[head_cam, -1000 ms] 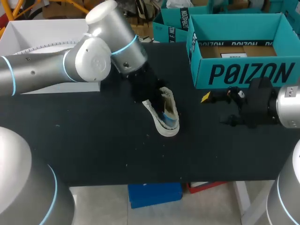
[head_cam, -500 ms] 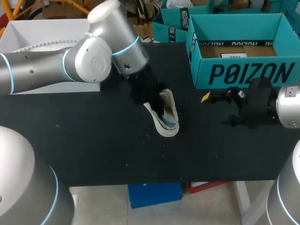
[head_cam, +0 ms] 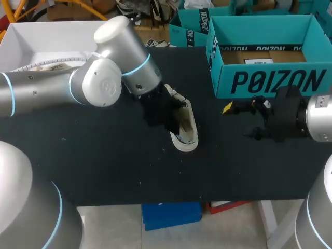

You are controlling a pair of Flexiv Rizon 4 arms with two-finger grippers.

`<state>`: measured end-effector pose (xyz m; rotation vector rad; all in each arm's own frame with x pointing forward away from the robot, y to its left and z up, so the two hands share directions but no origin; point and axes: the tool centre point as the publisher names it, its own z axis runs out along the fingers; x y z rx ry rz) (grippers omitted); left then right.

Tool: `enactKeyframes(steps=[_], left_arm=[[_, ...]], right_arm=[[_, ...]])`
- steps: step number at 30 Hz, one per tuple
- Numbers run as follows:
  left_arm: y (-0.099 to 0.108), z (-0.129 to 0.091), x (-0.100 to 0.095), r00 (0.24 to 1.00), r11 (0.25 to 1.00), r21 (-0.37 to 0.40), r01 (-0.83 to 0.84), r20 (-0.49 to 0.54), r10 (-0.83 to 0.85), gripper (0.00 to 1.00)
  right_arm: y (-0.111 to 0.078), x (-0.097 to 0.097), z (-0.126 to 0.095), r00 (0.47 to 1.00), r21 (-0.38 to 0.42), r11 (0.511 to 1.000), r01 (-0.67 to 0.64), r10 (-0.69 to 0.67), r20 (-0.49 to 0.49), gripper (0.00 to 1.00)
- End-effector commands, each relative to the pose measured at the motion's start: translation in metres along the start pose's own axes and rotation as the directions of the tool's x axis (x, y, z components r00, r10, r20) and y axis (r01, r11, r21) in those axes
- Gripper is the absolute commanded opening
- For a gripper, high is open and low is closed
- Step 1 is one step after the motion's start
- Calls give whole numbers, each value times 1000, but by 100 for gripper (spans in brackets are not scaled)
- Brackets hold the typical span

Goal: Take the shoe out of the shoebox, open the shoe tongue, remove and reinsert the insole, then place the shoe into the shoebox

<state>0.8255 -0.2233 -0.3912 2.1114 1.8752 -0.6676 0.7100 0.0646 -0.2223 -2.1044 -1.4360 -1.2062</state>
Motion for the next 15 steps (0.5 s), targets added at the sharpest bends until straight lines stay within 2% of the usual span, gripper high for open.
enactKeyframes(steps=[1,2,10,15], left_arm=[[3,1,-3,1000,1000,7,2,-5,-2,89],[4,-1,-5,1000,1000,12,2,0,-2,100],[-3,-37,-26,998,999,48,-21,62,18,100],[-9,-48,-37,996,997,53,-54,72,51,98]], right_arm=[[0,1,0,1000,0,1000,0,0,1,100],[0,1,0,1000,0,1000,0,0,1,100],[0,1,0,1000,0,1000,0,0,1,100],[0,1,0,1000,0,1000,0,0,1,100]])
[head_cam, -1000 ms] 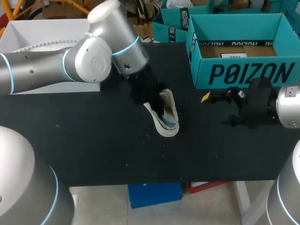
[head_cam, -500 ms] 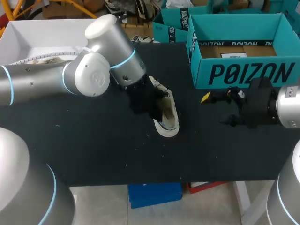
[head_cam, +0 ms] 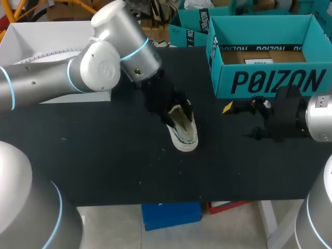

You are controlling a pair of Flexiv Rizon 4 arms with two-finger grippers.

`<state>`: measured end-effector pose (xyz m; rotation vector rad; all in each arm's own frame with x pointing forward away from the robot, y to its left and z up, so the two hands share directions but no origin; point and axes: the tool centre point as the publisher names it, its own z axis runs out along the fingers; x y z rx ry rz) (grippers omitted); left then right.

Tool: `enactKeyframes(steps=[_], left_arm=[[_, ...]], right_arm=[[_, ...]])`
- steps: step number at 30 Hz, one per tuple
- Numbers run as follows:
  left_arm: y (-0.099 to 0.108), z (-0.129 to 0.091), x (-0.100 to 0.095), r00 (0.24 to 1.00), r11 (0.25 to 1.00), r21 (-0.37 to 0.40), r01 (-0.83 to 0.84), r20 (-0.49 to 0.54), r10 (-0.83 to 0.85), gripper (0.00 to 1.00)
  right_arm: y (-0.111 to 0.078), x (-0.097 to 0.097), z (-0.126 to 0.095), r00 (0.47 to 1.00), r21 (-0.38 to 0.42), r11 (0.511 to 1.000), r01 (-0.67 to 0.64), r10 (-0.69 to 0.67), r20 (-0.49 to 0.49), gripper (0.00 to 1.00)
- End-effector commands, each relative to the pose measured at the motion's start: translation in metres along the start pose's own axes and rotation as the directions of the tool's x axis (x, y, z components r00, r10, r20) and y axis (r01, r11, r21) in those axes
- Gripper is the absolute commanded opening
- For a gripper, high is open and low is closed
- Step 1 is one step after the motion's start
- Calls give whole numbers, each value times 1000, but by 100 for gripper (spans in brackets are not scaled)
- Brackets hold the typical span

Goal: Take the shoe out of the shoebox, open the shoe tongue, remove and reinsert the insole, then place the shoe into the shoebox

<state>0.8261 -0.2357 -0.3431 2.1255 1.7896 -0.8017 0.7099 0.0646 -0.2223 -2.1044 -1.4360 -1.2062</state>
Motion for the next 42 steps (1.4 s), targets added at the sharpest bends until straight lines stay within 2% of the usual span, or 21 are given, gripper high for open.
enactKeyframes(steps=[1,2,3,4,5,6,16,25,38,42], left_arm=[[-6,-12,-4,1000,1000,-12,-14,-7,14,93],[-5,-10,-5,999,1000,-18,-25,-21,25,70],[-4,-7,-5,999,999,-25,-35,-37,34,52],[-4,-4,-5,997,998,-34,-47,-57,45,41],[-4,-2,-4,996,998,-40,-52,-68,49,17],[-3,1,-3,996,997,-46,-58,-77,54,0],[6,23,18,980,995,-61,-82,-189,69,0],[19,37,27,971,995,-61,-77,-231,61,0],[23,67,46,955,998,-20,-58,-291,50,0],[24,66,47,956,999,-18,-49,-292,42,0]], right_arm=[[0,1,0,1000,0,1000,0,0,1,100],[0,1,0,1000,0,1000,0,0,1,100],[0,1,0,1000,0,1000,0,0,1,100],[0,1,0,1000,0,1000,0,0,1,100],[0,1,0,1000,0,1000,0,0,1,100],[0,1,0,1000,0,1000,0,0,1,100],[0,1,0,1000,0,1000,0,0,1,100],[0,1,0,1000,0,1000,0,0,1,100],[0,1,0,1000,0,1000,0,0,1,100],[0,1,0,1000,0,1000,0,0,1,100]])
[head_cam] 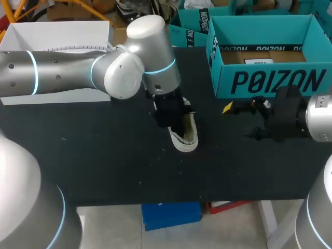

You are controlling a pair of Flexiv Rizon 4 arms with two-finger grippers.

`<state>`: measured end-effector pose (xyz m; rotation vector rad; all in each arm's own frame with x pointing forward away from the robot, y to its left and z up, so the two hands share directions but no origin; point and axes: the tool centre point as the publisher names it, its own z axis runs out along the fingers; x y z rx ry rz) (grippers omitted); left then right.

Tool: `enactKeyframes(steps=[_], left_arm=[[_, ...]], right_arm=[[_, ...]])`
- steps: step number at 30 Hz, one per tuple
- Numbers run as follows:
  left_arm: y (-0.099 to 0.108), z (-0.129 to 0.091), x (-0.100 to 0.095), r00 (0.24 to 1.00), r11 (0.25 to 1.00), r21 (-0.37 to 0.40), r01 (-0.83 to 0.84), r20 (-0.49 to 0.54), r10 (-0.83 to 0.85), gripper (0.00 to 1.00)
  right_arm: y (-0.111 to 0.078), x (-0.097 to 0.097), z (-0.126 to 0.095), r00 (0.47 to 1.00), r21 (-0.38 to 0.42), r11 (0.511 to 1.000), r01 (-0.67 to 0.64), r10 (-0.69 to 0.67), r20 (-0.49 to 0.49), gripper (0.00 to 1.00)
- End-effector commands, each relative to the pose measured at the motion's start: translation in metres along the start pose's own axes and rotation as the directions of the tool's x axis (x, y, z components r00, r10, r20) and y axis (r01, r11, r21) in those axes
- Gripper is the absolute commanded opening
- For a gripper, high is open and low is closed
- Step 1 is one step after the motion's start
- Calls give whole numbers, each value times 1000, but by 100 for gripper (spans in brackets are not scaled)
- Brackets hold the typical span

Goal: Take the shoe out of the shoebox, open the shoe tongue, remove and reinsert the insole, then place the shoe into the shoebox

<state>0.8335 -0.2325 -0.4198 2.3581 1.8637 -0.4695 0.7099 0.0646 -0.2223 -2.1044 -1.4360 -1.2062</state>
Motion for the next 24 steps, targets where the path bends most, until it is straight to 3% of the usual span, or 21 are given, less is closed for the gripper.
enactKeyframes(steps=[1,14,24], left_arm=[[5,4,-1,1000,1000,-1,0,2,0,0],[-8,-51,-20,995,998,-40,-55,76,58,0],[-16,-25,-27,994,998,-7,-63,92,64,0]], right_arm=[[0,1,0,1000,0,1000,0,0,1,100],[0,1,0,1000,0,1000,0,0,1,100],[0,1,0,1000,0,1000,0,0,1,100]])
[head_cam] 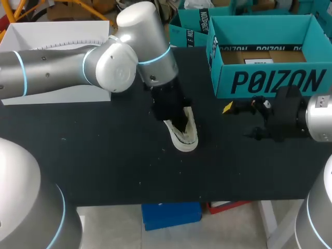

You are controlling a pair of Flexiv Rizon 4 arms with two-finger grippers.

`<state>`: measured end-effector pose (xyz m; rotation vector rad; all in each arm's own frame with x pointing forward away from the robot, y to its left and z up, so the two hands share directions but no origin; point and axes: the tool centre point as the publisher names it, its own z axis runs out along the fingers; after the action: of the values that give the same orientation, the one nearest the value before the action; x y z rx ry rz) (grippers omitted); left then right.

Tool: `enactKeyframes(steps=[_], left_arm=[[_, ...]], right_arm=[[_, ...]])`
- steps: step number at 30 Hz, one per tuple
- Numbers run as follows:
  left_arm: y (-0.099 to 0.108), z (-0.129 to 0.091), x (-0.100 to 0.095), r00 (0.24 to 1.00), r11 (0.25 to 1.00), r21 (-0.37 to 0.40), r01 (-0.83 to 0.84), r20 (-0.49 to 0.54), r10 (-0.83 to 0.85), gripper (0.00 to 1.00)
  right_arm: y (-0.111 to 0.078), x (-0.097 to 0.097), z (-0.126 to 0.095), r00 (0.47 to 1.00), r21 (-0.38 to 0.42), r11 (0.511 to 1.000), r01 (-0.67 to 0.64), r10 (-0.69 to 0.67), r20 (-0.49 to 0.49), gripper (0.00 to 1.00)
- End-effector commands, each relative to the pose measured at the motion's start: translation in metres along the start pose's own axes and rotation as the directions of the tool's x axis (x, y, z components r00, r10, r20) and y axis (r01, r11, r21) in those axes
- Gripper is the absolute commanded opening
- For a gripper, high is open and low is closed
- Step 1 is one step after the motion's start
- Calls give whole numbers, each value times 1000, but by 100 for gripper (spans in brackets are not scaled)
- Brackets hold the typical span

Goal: Take the shoe out of the shoebox, open the shoe tongue, remove and reinsert the insole, then place the shoe into the shoebox

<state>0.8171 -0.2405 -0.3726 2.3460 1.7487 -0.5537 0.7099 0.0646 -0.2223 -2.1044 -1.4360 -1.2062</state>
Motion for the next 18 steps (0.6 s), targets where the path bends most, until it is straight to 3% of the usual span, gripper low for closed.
enactKeyframes(steps=[1,18], left_arm=[[3,17,-2,1000,1000,-3,-7,1,7,0],[11,66,7,997,1000,22,-9,-75,11,0]], right_arm=[[0,1,0,1000,0,1000,0,0,1,100],[0,1,0,1000,0,1000,0,0,1,100]])
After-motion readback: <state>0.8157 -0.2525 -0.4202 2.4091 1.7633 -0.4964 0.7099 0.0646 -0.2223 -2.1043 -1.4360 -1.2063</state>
